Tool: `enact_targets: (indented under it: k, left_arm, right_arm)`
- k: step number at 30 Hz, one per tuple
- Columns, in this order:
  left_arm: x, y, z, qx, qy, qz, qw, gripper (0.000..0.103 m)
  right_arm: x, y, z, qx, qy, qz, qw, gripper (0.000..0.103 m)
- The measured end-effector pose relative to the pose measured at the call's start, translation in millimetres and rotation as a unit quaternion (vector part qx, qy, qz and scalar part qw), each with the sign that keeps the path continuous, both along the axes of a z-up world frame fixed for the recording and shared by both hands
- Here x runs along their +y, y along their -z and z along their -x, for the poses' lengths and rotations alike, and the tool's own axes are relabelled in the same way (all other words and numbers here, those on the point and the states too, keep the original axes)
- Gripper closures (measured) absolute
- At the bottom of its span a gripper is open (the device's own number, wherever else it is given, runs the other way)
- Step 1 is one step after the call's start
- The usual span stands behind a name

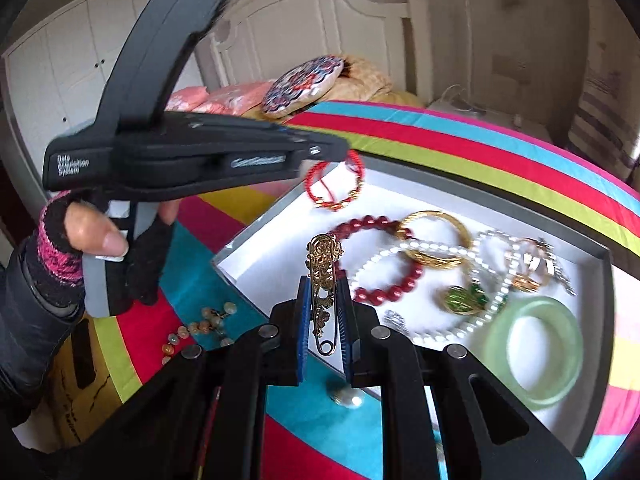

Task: Organize jewelry
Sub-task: 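Open the left gripper to drop the red bracelet while the right releases the gold pin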

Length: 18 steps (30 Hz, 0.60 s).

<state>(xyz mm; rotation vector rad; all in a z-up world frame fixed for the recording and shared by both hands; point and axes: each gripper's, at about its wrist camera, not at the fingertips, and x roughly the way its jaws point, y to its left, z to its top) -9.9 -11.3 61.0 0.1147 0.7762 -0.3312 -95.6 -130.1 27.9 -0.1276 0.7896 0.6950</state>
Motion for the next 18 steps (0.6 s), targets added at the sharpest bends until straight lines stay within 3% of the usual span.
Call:
enact_targets:
  k: [4,6,8,10,12,14,18]
  left_arm:
    - [1.3,5.1,-6.9,0.011,0.002,0.016,0.9998,0.097]
    - [2.0,6.8,-5.3,0.017,0.001,0.024,0.9996,0.085]
    - [5.5,4.2,0.8,0.005,-0.006,0.027,0.9996,0.048]
    - [11.0,-1.4,11.4,-0.012,-0.018,0.025,0.9995,0.038]
    - [19.2,-8.9,23.9,-0.023,-0.026,0.029,0.9990,0.032]
    - [28.5,-16.8,40.8,-0.038,-0.041,0.028,0.9980,0.017]
    - [45.2,-25.7,84.7,-0.064,-0.049,0.024,0.9965,0.008]
  right_arm:
    - [17.1,2.8,-6.3,0.006,-0.015,0.012,1.000,0.088]
    - [19.4,2.0,-7.5,0.010,-0.020,0.002,1.000,0.086]
    - [14.1,0.5,-8.1,0.015,-0.014,-0.013,1.000,0.077]
    - [1.6,-2.6,-6.2,0.017,-0.006,-0.036,0.999,0.066]
    - [-14.6,-6.8,0.0,0.012,0.003,-0.050,0.999,0.064]
    - [-33.5,-10.4,10.3,0.002,0.018,-0.055,0.998,0.064]
    - [-70.6,-11.9,35.6,-0.015,0.042,-0.057,0.997,0.064]
